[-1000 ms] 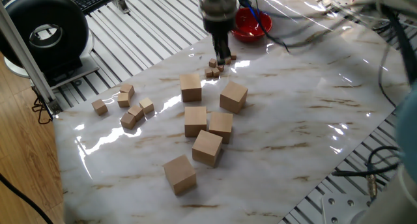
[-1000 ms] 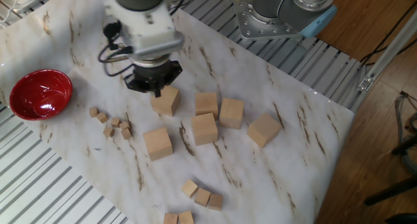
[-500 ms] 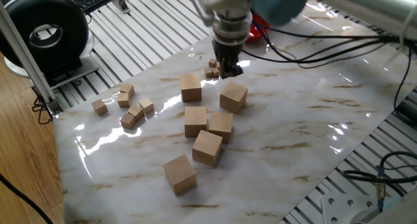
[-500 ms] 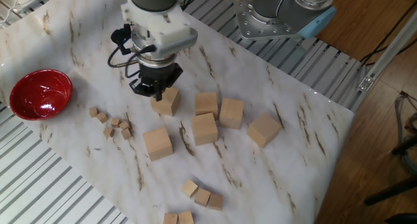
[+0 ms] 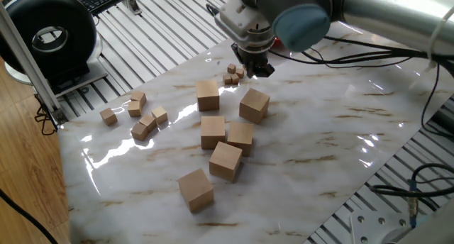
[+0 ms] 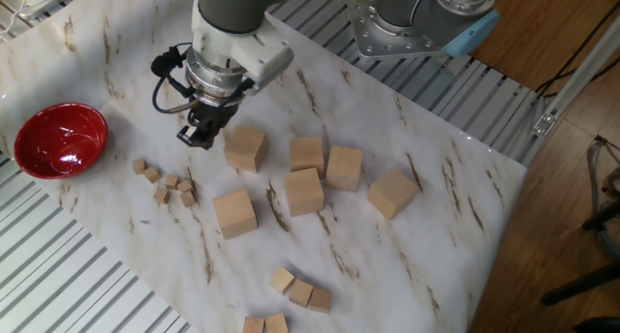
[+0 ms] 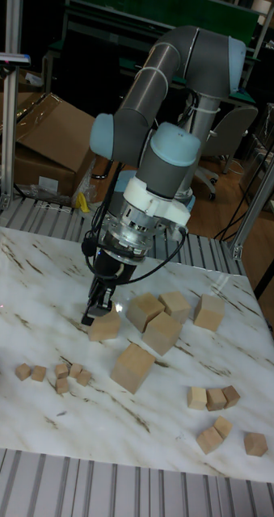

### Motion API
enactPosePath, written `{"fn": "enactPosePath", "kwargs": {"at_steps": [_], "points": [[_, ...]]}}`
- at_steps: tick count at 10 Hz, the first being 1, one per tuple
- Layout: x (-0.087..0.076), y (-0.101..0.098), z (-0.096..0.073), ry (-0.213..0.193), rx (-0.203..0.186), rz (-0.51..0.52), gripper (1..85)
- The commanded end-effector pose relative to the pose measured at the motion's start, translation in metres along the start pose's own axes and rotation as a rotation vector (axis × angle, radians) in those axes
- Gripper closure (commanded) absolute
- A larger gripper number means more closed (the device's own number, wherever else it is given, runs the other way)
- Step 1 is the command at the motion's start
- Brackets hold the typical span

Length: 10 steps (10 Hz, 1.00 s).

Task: Pick up one small block

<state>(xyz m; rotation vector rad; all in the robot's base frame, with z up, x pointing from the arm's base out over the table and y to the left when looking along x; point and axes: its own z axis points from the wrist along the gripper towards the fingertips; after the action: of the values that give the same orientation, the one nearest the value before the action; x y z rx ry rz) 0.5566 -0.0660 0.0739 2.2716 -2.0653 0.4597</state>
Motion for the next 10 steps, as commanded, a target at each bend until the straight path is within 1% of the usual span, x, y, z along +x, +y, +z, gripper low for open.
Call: {"fn": "enactPosePath", "kwargs": {"at_steps": [1,2,3,4,5,6,7,8,9,10], "points": [[-0.002,-0.002,0.005,-0.012,0.005,-0.02,0.7],[-0.017,0.002,0.005,-0.07,-0.014,0.011,0.7],[-0.027,0.014,0.002,-0.119,-0.065,0.024,0.7],[-0.023,0.023,0.0,-0.117,-0.106,0.016,0.7],[-0.014,0.024,-0.002,-0.09,-0.122,-0.025,0.7],[-0.007,0.019,-0.003,-0.06,-0.119,-0.084,0.7],[-0.004,0.012,-0.004,-0.033,-0.114,-0.136,0.7],[-0.009,0.006,-0.002,-0.037,-0.102,-0.161,0.7],[-0.022,0.013,-0.001,-0.062,-0.124,-0.129,0.7],[-0.035,0.017,0.0,-0.079,-0.122,-0.101,0.7]]}}
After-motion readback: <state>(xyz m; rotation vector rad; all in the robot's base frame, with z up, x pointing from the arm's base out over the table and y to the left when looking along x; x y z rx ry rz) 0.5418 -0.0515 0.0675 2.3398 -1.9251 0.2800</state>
